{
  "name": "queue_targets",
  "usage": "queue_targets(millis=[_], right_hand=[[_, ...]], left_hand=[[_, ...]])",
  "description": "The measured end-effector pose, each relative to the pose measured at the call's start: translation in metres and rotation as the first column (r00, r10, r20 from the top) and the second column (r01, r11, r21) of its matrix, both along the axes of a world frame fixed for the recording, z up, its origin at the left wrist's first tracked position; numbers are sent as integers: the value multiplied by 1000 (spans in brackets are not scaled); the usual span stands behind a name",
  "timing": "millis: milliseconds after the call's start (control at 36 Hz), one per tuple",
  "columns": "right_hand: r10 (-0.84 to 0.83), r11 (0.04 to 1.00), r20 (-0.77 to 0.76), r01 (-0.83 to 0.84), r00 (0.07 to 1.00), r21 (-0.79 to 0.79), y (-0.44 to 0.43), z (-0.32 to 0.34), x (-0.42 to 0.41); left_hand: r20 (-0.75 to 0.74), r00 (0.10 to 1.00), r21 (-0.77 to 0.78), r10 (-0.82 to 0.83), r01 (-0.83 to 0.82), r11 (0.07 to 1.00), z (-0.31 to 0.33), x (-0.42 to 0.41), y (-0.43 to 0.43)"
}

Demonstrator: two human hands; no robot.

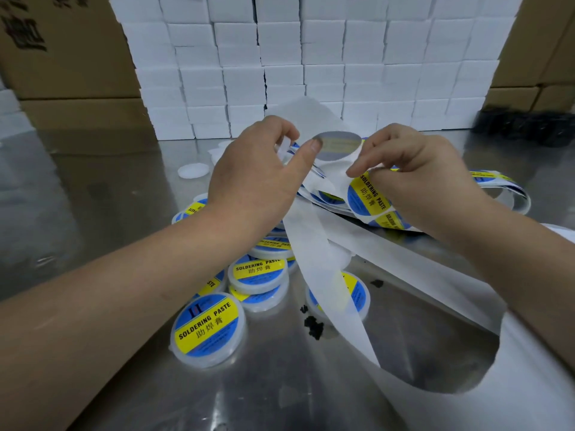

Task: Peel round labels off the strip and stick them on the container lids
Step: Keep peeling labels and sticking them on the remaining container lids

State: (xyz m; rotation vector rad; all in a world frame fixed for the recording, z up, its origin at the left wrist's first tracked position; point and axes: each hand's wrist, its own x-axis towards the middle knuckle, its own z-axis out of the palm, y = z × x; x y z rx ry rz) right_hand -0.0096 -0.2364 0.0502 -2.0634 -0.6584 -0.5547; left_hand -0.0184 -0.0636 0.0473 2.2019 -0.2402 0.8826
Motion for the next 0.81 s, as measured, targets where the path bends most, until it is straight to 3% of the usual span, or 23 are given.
queue_targets(millis=[222, 333, 389, 556, 806], right_hand=[[-32, 995, -163, 47, 986, 90, -3, -1, 4], [54, 967, -235, 8, 971, 253, -2, 2, 0], [75, 966, -188, -25, 979, 258, -1, 3, -1], [-76, 954, -241, 141, 968, 266, 0, 4, -1], [-70, 976, -206, 109, 976, 188, 3, 2, -2]], left_hand=[[87, 996, 62, -36, 31, 998, -2, -1, 0], [125, 991, 94, -39, 27, 995, -2, -2, 1], [148, 988, 127, -35, 17, 992, -2, -2, 1], [213, 976, 223, -35, -13, 975, 0, -4, 1], [140, 990, 233, -35, 1, 972, -6, 5, 3]])
